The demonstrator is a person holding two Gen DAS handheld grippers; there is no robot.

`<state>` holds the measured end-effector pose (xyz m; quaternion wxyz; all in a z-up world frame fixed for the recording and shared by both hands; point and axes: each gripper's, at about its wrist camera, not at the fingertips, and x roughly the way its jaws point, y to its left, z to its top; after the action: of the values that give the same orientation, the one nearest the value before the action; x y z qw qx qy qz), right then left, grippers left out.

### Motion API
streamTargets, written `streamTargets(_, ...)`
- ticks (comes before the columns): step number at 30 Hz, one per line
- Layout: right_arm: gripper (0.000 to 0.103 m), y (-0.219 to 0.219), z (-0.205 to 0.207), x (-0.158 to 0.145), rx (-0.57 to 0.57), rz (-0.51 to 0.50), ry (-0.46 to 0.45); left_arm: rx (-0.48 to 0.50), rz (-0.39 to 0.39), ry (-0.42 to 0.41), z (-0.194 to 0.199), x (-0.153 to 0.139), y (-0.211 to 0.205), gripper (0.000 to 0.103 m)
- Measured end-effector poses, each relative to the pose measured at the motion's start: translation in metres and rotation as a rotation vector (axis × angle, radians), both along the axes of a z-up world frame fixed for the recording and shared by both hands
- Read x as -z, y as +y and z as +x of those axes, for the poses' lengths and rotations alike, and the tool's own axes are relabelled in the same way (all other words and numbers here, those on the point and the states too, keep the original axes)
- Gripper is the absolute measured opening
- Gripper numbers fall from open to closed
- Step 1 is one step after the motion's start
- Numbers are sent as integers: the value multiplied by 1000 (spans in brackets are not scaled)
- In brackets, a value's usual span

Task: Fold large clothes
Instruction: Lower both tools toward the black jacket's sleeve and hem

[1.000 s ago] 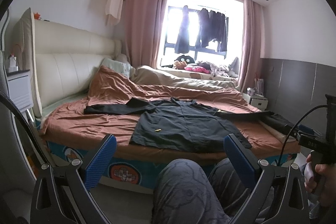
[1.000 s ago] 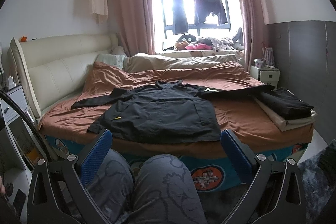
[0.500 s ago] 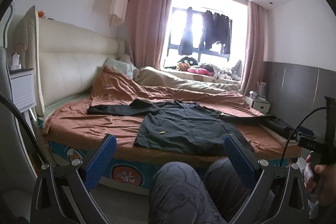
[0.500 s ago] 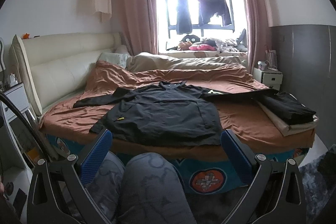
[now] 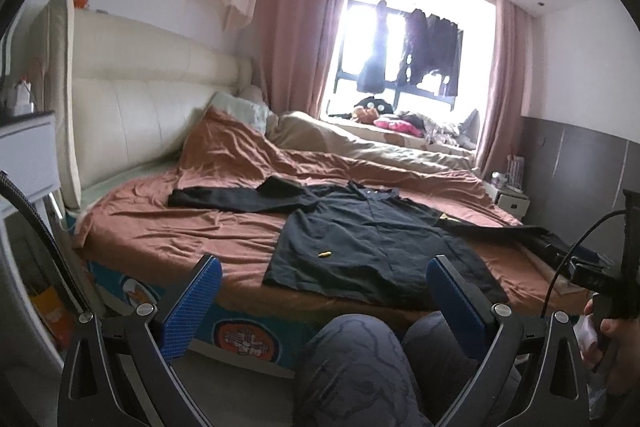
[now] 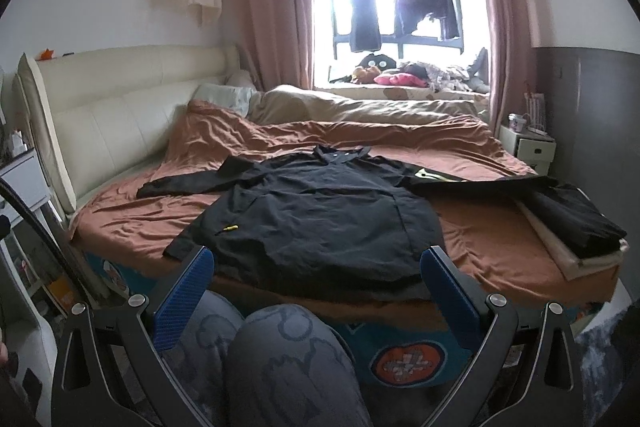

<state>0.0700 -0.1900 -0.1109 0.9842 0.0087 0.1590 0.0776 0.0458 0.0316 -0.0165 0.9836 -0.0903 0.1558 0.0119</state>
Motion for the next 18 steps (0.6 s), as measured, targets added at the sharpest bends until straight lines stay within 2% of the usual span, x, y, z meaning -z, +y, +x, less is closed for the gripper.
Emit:
streamTargets(10, 103, 7, 113, -9, -31, 15, 97, -60, -61, 97, 97, 9, 35, 102)
streamTargets(18, 103, 9, 183, -19, -36, 80, 149, -97, -90, 180, 171, 19, 63, 102)
